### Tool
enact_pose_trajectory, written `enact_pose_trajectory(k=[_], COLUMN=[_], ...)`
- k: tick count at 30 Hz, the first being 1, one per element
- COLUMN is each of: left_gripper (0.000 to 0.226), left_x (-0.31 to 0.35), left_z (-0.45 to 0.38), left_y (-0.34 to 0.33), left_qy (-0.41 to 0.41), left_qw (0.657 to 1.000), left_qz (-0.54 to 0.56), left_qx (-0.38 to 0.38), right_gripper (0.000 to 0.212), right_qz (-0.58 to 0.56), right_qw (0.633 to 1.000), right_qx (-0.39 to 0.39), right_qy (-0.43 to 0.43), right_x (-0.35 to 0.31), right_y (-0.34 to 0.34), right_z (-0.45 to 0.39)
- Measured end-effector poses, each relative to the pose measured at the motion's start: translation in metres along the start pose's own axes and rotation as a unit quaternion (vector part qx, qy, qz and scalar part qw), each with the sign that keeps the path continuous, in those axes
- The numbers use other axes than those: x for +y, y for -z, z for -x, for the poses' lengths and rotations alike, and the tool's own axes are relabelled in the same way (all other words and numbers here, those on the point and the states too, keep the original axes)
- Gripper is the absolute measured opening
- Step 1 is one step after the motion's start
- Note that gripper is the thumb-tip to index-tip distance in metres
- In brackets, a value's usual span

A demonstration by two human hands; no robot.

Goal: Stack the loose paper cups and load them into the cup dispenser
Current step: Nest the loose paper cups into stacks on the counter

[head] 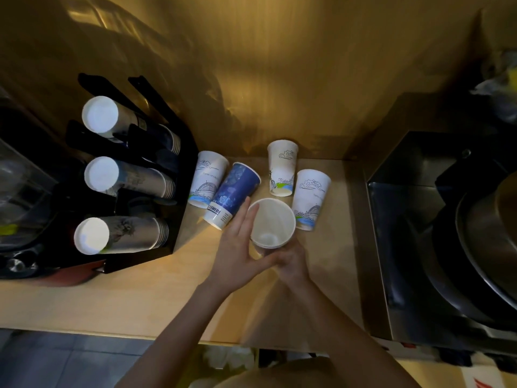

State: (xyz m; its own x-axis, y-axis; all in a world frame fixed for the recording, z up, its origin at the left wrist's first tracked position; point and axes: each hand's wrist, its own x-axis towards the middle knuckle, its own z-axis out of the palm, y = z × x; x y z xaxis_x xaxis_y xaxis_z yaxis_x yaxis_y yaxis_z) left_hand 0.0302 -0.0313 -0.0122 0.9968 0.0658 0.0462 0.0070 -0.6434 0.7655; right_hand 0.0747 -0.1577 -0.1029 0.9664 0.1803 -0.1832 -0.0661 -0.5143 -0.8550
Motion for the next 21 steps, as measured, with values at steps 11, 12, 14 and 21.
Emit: enact_pose_trajectory(k=[11,12,14,21], left_gripper=[0.057,0.06,0.068,0.078], left_x=[-0.057,-0.063,-0.073,-0.086], left_z=[-0.057,-0.061,-0.063,-0.054], left_y=[0.031,0.028,0.021,0.011], left_qy=[0.184,0.197,0.231,0.323], left_qw=[0.975,0.97,0.957,0.94], left_qz=[-0.105,-0.129,-0.176,-0.098], left_qx=[0.06,0.052,0.027,0.045], right_gripper=[0.075,0.076,0.075,0.083], right_qz=[-0.018,-0.033,-0.052,-0.067], right_qw=[0.997,0.996,0.994,0.993], right_qx=[0.014,0.014,0.019,0.021], right_qy=[-0.07,-0.079,-0.09,-0.097], right_x=[-0.014,-0.014,-0.014,-0.01], right_y=[-0.005,-0.005,-0.007,-0.009], right_z=[-0.01,-0.01,-0.01,-0.009])
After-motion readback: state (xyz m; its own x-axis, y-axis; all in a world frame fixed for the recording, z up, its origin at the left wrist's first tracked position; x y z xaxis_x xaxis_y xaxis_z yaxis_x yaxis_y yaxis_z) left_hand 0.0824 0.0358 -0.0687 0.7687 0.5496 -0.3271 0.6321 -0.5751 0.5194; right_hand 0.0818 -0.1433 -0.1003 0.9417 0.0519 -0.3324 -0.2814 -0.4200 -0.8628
